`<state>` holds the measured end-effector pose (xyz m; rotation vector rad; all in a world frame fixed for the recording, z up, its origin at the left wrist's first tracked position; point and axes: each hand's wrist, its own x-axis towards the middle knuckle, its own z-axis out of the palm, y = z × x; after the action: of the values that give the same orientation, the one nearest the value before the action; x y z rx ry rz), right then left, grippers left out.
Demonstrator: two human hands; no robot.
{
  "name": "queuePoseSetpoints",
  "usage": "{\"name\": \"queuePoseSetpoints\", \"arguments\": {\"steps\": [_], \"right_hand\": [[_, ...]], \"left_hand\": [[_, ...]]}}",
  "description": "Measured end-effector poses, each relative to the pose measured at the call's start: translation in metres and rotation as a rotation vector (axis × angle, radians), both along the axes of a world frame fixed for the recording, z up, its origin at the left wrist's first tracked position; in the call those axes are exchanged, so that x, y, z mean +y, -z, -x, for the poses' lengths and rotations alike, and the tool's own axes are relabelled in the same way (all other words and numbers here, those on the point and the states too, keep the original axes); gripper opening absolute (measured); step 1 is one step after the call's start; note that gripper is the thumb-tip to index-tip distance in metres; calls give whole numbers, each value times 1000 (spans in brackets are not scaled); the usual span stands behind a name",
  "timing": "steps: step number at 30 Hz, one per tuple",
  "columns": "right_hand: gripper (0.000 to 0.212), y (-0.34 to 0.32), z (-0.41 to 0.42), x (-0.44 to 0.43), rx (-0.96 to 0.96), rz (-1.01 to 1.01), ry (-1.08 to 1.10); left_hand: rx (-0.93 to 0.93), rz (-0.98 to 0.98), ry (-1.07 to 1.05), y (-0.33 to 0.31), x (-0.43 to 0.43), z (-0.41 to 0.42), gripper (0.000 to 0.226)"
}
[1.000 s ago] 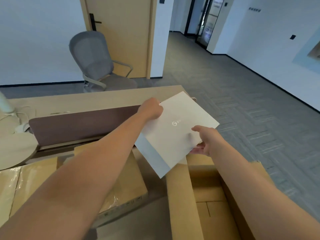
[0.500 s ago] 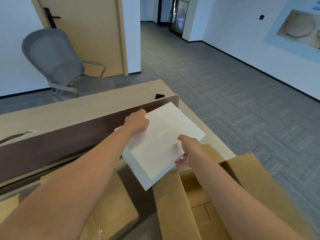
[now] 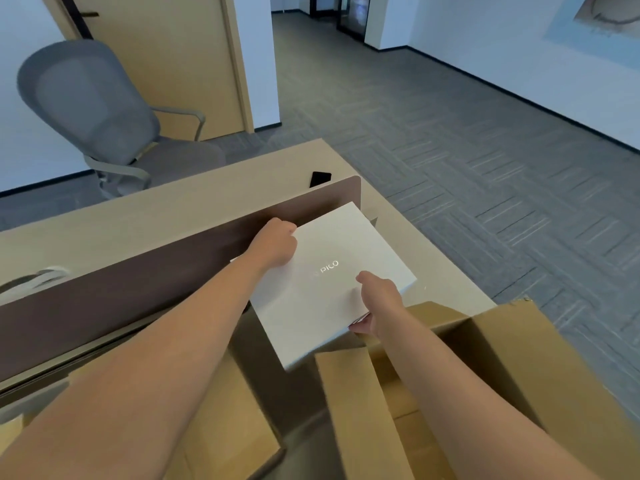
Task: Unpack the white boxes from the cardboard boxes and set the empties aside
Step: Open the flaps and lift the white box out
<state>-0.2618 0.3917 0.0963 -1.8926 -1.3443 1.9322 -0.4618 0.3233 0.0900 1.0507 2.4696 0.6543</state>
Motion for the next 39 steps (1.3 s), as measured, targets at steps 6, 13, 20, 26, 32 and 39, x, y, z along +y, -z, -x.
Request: {"name": "queuePoseSetpoints", "arguments": {"steps": [6,13,20,26,32,39], "right_hand": [[28,22,6,4,-3,54,39],[35,54,19,1,-3,125,82],[31,76,26,12,-59,162,83],[31,86,29,16,-84,145,42],[31,77,25,17,-102,130,-70],[29,40,-9,19,-24,76,-154]], "left_hand": [[-63,64,-77,30,1,1,13],[-16,111,19,60,9,6,23],[-6,207,-17,89,13,5,25],[-7,228,-28,88,15,4,15],[-80,182,-1,77,8,-16,43],[-121,65,-11,38,2,-71,39]]}}
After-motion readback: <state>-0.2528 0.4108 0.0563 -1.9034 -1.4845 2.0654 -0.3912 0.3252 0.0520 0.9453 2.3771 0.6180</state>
